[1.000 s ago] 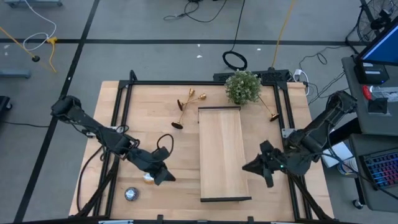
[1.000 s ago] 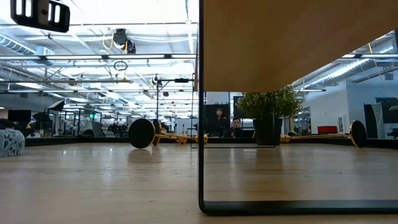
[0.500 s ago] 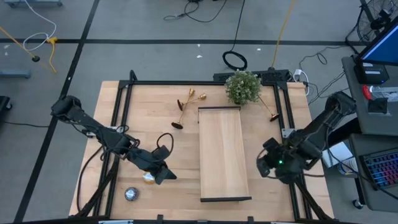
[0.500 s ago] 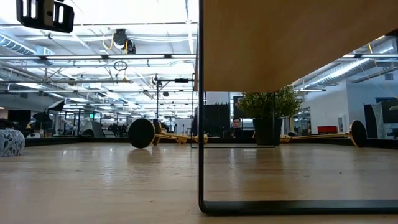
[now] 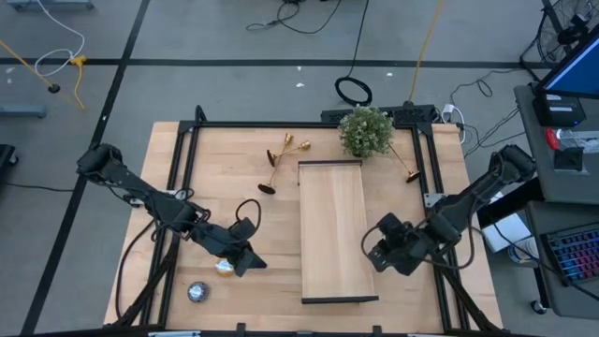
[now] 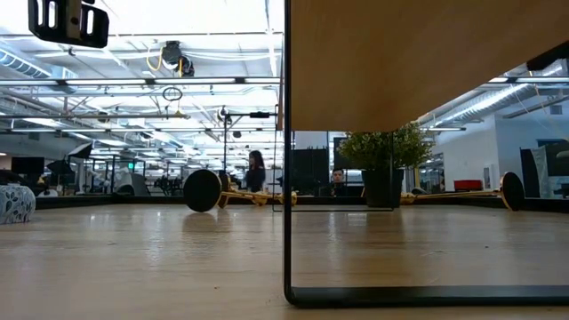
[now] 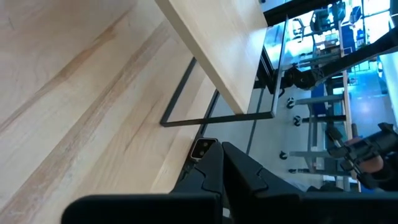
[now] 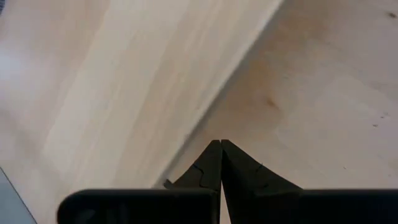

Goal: Pick & Place candle stick holders
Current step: Prepare the shelf, then put the right gold candle holder on the shelf

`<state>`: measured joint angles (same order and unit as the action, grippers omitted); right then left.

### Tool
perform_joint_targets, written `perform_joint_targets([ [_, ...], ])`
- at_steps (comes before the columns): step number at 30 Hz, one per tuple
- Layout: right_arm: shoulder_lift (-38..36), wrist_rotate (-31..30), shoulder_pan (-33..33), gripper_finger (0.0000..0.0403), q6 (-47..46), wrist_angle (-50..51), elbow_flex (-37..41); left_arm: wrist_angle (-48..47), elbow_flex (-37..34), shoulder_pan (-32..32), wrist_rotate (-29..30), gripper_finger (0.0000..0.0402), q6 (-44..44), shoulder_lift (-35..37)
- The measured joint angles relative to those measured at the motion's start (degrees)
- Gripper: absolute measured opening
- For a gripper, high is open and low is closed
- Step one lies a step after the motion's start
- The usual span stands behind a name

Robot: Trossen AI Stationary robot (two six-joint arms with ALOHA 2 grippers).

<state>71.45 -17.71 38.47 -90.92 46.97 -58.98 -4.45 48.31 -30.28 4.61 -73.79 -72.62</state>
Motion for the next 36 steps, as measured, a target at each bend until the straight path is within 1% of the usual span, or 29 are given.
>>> perform_joint_targets([
  [4, -0.06, 0.04, -1.32, 0.0, 1.85, -1.82, 0.0, -0.02, -0.02, 0.0, 0.01, 0.0008, -0.03, 0.0],
  [9, -0.04, 0.06, -2.45, 0.0, 3.36, -2.9, 0.0, -0.04, -0.02, 0.0, 0.56, 0.0005, 0.05, 0.0],
  [15, -0.04, 0.2, -3.11, 0.0, 4.0, -4.12, 0.0, -0.07, -0.02, 0.0, 1.06, 0.0003, 0.23, 0.0],
  [19, -0.12, -0.1, -3.16, 0.0, 4.01, -4.25, 0.0, -0.29, -0.04, 0.0, 1.14, 0.0009, 0.19, 0.0],
  [24, -0.16, -0.17, -3.23, 0.0, 4.75, -6.57, 0.0, -0.46, -0.04, 0.0, 1.41, 0.0004, 0.23, 0.0],
  [27, -0.17, -0.09, -3.42, 0.0, 4.88, -5.94, 0.0, -0.49, -0.04, 0.0, 1.41, 0.001, 0.24, 0.0],
  [32, -0.17, 1.47, -3.42, 0.0, 4.69, -3.5, 0.0, -0.84, -0.04, 0.0, 1.76, 0.0003, 0.93, 0.0],
  [36, -0.85, 1.08, -3.49, 0.0, 4.53, -3.12, 0.0, -5.19, -0.04, 0.91, 1.6, 0.0008, 0.78, -0.01],
])
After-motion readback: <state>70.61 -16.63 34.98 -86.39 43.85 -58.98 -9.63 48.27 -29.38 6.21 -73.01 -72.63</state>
